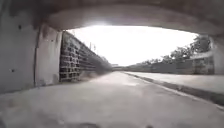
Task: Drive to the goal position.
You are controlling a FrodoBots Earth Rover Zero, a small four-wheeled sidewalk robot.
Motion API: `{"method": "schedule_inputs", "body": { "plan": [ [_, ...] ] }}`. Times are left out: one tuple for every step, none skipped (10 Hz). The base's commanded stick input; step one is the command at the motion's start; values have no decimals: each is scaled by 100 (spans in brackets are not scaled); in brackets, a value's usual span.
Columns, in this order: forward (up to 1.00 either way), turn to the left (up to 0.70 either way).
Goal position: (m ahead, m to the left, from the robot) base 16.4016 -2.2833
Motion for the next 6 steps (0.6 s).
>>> {"method": "schedule_inputs", "body": {
  "plan": [
    [100,0],
    [100,0],
    [100,0],
    [100,0],
    [100,0],
    [100,0]
  ]
}}
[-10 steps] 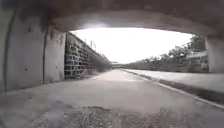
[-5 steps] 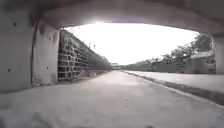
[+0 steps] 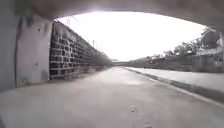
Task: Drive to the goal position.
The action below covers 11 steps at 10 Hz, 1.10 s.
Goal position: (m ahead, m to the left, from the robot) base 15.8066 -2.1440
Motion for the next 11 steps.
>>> {"method": "schedule_inputs", "body": {
  "plan": [
    [100,0],
    [100,0],
    [100,0],
    [100,0],
    [100,0],
    [100,0],
    [100,0],
    [100,0],
    [100,0],
    [100,0],
    [100,0]
  ]
}}
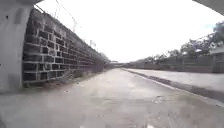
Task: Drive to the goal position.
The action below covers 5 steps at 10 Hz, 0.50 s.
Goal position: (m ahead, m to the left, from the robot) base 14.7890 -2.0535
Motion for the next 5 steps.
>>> {"method": "schedule_inputs", "body": {
  "plan": [
    [100,0],
    [100,0],
    [100,0],
    [100,0],
    [100,0]
  ]
}}
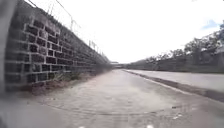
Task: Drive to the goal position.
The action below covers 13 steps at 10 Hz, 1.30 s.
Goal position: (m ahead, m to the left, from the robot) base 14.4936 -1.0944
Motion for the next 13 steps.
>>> {"method": "schedule_inputs", "body": {
  "plan": [
    [100,0],
    [100,0],
    [100,0],
    [100,0],
    [100,0],
    [100,0],
    [100,0],
    [100,0],
    [100,0],
    [100,0],
    [100,0],
    [100,0],
    [100,0]
  ]
}}
